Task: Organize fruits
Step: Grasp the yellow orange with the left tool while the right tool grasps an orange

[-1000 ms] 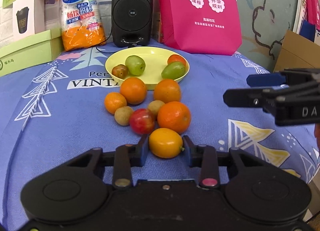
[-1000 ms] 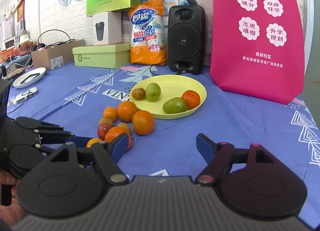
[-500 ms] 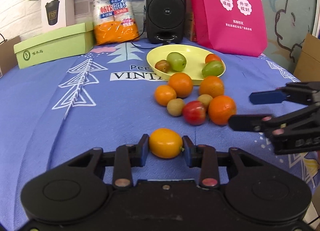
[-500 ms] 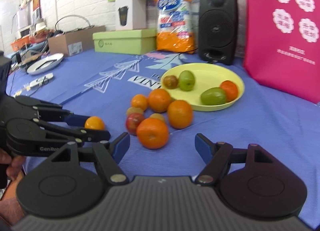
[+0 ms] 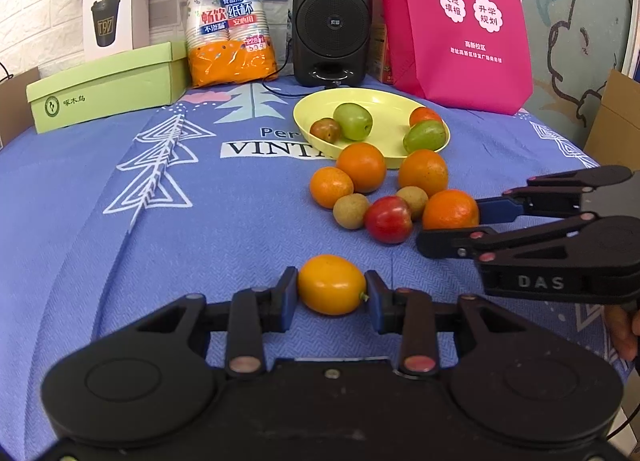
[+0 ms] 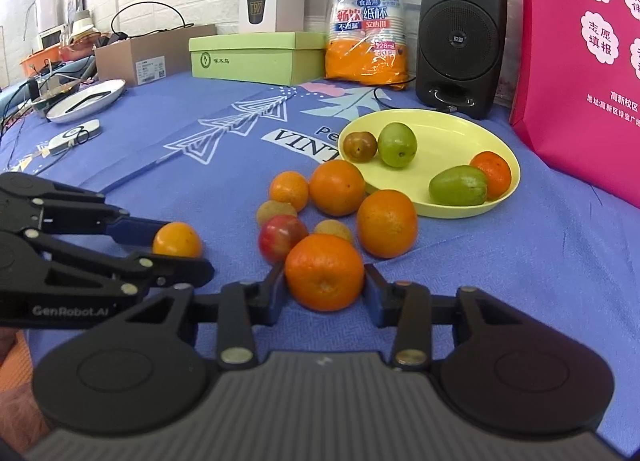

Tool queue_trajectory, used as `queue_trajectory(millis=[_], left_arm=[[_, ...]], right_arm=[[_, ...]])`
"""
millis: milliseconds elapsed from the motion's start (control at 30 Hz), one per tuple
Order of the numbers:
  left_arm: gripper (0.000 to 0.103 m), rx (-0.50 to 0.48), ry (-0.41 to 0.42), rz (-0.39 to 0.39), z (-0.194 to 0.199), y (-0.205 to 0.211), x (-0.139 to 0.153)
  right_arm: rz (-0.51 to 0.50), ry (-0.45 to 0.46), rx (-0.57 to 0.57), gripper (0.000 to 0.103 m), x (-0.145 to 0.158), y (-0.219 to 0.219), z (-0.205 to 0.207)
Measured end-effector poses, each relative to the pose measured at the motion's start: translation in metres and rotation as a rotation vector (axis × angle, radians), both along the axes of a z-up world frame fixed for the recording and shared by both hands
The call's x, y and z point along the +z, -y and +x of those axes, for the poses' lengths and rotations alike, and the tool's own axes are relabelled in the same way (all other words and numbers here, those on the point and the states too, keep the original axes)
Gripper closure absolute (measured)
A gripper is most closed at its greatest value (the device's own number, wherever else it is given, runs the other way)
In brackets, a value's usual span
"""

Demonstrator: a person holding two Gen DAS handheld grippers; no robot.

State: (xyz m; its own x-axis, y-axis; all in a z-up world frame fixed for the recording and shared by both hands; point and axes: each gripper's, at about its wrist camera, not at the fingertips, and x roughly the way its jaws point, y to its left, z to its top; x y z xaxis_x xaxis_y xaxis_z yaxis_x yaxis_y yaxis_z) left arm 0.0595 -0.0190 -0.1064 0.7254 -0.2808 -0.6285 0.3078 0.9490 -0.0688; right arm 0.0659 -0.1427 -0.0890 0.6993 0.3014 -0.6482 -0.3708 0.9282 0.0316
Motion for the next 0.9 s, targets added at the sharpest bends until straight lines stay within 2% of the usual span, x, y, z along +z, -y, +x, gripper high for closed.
queue_trajectory(millis=[333, 667, 900], left_arm=[[0.068, -0.004, 0.006, -0.019, -0.004, -0.001, 0.004], [0.069, -0.005, 0.047, -0.02, -0.011, -0.004, 0.014], [0.069, -0.009, 0.045, -0.041, -0.008, -0.006, 0.018]], right_arm=[[0.03, 0.007, -0.035, 0.064, 0.01, 0.021, -0.02], [0.054, 0.01, -0.061, 0.064, 0.013, 0.036, -0.023], [0.063, 0.014, -0.067, 0.064, 0.014, 0.04, -0.023]])
